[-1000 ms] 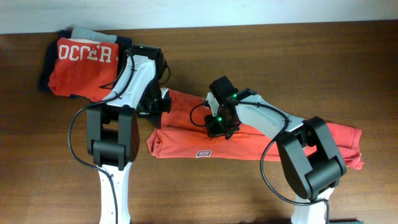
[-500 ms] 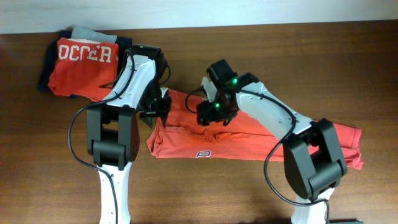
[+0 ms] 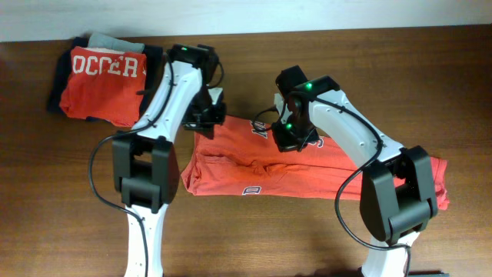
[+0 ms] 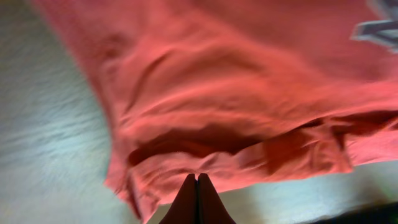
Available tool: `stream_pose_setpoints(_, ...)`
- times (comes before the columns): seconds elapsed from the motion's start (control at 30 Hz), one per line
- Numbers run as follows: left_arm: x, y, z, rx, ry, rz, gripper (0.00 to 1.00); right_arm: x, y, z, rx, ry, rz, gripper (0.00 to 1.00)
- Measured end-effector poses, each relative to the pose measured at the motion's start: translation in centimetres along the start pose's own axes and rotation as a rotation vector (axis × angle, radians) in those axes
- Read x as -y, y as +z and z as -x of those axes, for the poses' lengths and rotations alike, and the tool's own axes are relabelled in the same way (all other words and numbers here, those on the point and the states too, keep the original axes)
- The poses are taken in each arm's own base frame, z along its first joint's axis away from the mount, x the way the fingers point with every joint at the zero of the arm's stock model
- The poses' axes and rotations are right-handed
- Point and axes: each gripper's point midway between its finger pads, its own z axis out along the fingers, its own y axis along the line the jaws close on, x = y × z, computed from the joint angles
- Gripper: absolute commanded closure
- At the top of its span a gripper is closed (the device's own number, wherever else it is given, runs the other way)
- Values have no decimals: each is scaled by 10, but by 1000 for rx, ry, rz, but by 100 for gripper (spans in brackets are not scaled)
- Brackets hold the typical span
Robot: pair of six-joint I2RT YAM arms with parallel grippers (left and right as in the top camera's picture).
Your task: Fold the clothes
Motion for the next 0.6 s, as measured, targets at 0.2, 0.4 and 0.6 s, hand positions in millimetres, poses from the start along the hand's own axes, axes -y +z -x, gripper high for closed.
stream_pose_setpoints(0.2,25,3,10,49,55,-30,98,3,6,-2,-4,2,-7,92)
stream_pose_setpoints(0.4,41,5,22,106,94,-47,98,9,21,-8,-12,3,-20,93)
stream_pose_setpoints(0.6,46,14,28,109,106,-51,98,15,37,-18,-31,7,-30,93)
